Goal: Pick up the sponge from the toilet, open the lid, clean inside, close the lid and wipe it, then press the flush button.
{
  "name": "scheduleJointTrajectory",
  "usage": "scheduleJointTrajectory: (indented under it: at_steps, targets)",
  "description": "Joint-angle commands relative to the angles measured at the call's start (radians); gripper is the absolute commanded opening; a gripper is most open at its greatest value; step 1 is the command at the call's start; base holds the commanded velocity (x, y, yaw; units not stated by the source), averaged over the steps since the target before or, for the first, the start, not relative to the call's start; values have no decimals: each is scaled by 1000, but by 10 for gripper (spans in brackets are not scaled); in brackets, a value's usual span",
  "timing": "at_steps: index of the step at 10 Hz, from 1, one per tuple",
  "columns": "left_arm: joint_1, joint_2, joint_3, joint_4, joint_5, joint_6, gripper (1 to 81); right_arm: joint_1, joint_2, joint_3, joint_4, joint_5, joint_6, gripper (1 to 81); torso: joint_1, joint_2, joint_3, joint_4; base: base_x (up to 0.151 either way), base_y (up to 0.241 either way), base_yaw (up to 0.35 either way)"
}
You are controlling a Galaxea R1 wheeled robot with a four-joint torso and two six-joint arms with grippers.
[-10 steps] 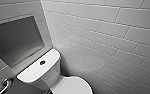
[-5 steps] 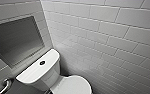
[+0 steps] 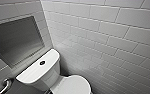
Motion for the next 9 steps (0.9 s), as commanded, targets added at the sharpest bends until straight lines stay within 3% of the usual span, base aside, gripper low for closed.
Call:
scheduleJointTrajectory:
  at_steps: [1,7,9]
  targets:
    - [-154,-68,82,49,-168,5,811,15,-19,5,-15,-58,-2,10,0,0,0,0,0,0,0]
    - [-150,-135,158,43,-216,-11,811,13,-17,7,-15,-57,-2,10,0,0,0,0,0,0,0]
    - [-142,-163,173,29,-234,-109,811,16,-14,7,-15,-57,-2,10,0,0,0,0,0,0,0]
